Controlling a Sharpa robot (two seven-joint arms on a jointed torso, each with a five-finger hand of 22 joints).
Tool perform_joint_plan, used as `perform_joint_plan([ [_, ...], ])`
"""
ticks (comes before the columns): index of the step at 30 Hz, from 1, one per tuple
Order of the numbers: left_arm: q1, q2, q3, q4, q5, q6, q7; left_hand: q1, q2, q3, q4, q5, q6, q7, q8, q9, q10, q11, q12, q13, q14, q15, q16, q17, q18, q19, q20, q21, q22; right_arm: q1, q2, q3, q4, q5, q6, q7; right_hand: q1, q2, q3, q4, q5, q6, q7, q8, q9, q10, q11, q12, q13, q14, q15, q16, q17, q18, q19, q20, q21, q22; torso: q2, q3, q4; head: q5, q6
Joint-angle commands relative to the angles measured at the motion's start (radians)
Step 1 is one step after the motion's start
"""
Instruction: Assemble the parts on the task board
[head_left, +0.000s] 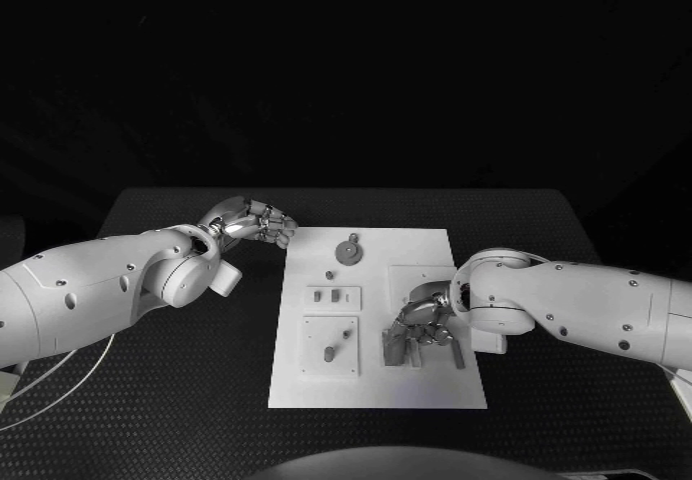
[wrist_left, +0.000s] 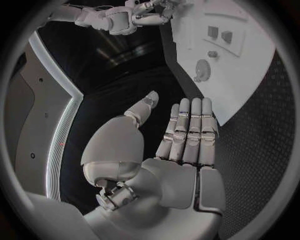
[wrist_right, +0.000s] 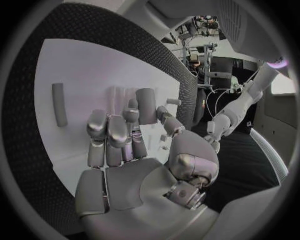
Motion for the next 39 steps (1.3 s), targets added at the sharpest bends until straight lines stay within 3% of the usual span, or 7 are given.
perform_joint_plan([
  [1, 0.0, 0.001, 0.0, 0.002, 0.005, 0.016, 0.004, -0.002, -0.005, -0.003, 0.003, 0.001, -0.001, 0.003, -0.007, -0.002, -0.004, 0.005, 0.004, -0.002, -0.004, 0.006, -0.002, -0.001, 0.019, -0.004, 0.001, -0.002, 0.001, -0.004, 0.009, -0.002, -0.011, -0.037, 0.015, 0.0, 0.088, 0.101, -0.001, 0.007, 0.002, -0.001, 0.006, 0.009, -0.003, -0.001, 0.002, 0.002, -0.001, -0.004, -0.004, -0.004, 0.0, 0.084, -0.004, 0.004, 0.003, 0.017, -0.001, 0.0001, -0.0011, 0.001, -0.001],
  [4, 0.0, 0.002, 0.0, 0.003, 0.005, 0.019, 0.003, -0.002, -0.005, -0.003, 0.003, 0.001, -0.001, 0.003, -0.007, -0.002, -0.004, 0.005, 0.004, -0.002, -0.004, 0.006, -0.002, -0.001, 0.019, -0.004, 0.001, -0.002, 0.001, -0.007, 0.016, -0.002, -0.018, -0.008, 0.053, -0.008, 0.088, 0.1, -0.001, 0.007, 0.003, -0.001, 0.006, 0.008, -0.003, -0.001, 0.002, 0.002, -0.001, -0.005, -0.004, -0.005, -0.001, 0.084, -0.004, 0.005, 0.003, 0.017, -0.001, 0.0004, -0.001, 0.001, -0.002],
  [14, 0.0, 0.002, 0.0, 0.002, 0.005, 0.022, 0.001, -0.002, -0.005, -0.003, 0.003, 0.001, -0.001, 0.003, -0.007, -0.002, -0.005, 0.005, 0.004, -0.002, -0.004, 0.006, -0.002, -0.002, 0.019, -0.004, 0.001, -0.002, 0.002, -0.014, 0.022, -0.002, -0.02, -0.017, 0.03, -0.01, 0.084, 0.096, -0.004, 0.007, 0.002, -0.002, 0.007, 0.007, -0.003, -0.004, 0.004, 0.001, -0.001, -0.007, -0.003, -0.005, -0.001, 0.084, -0.006, 0.007, 0.003, 0.017, -0.001, 0.0002, -0.0011, 0.002, -0.006],
  [19, 0.0, 0.002, 0.0, 0.001, 0.005, 0.024, 0.0, -0.002, -0.005, -0.003, 0.003, 0.001, -0.001, 0.003, -0.007, -0.002, -0.005, 0.006, 0.004, -0.003, -0.004, 0.006, -0.002, -0.002, 0.019, -0.004, 0.001, -0.002, 0.002, -0.017, 0.027, -0.002, -0.014, -0.026, 0.02, -0.008, 0.055, 0.036, -0.024, 0.027, 0.003, -0.002, 0.007, 0.004, -0.004, -0.005, 0.005, 0.002, -0.001, -0.01, -0.003, -0.007, -0.002, 0.084, -0.006, 0.011, 0.0, 0.015, 0.0, 0.0002, -0.0007, 0.002, -0.008],
  [23, 0.0, 0.002, 0.0, 0.001, 0.005, 0.025, -0.002, -0.002, -0.005, -0.003, 0.003, 0.001, -0.001, 0.003, -0.007, -0.002, -0.005, 0.006, 0.004, -0.003, -0.004, 0.006, -0.002, -0.002, 0.019, -0.005, 0.001, -0.002, 0.002, -0.019, 0.029, -0.002, 0.001, -0.024, 0.03, -0.006, 0.039, -0.031, -0.026, 0.053, 0.004, -0.004, 0.007, 0.001, -0.005, -0.006, 0.004, 0.001, -0.002, -0.011, -0.004, -0.01, -0.005, 0.084, -0.005, 0.01, -0.003, 0.012, 0.0, -0.0002, -0.0004, 0.002, -0.01],
  [24, 0.0, 0.002, 0.0, 0.001, 0.005, 0.025, -0.001, -0.002, -0.005, -0.003, 0.003, 0.001, -0.001, 0.003, -0.007, -0.002, -0.005, 0.006, 0.004, -0.003, -0.004, 0.006, -0.002, -0.002, 0.019, -0.005, 0.001, -0.002, 0.002, -0.019, 0.029, -0.002, 0.003, -0.024, 0.028, -0.006, 0.04, -0.038, -0.024, 0.056, 0.003, -0.004, 0.007, 0.001, -0.005, -0.006, 0.004, 0.001, -0.002, -0.011, -0.004, -0.01, -0.005, 0.084, -0.004, 0.009, -0.003, 0.012, 0.0, -0.0003, -0.0003, 0.002, -0.01],
  [39, 0.0, 0.0, 0.0, 0.0, 0.005, 0.029, -0.004, -0.001, -0.006, -0.003, 0.003, 0.001, -0.001, 0.003, -0.007, -0.002, -0.005, 0.006, 0.004, -0.004, -0.005, 0.006, -0.002, -0.002, 0.019, -0.005, 0.001, -0.002, 0.002, -0.019, 0.011, -0.002, 0.028, -0.048, 0.025, -0.004, 0.059, -0.015, -0.014, 0.051, 0.002, -0.001, 0.006, 0.002, -0.003, -0.005, 0.003, 0.003, -0.001, -0.007, -0.004, -0.006, 0.001, 0.084, -0.002, 0.006, -0.001, 0.013, -0.001, 0.0, -0.0008, 0.002, -0.011],
])
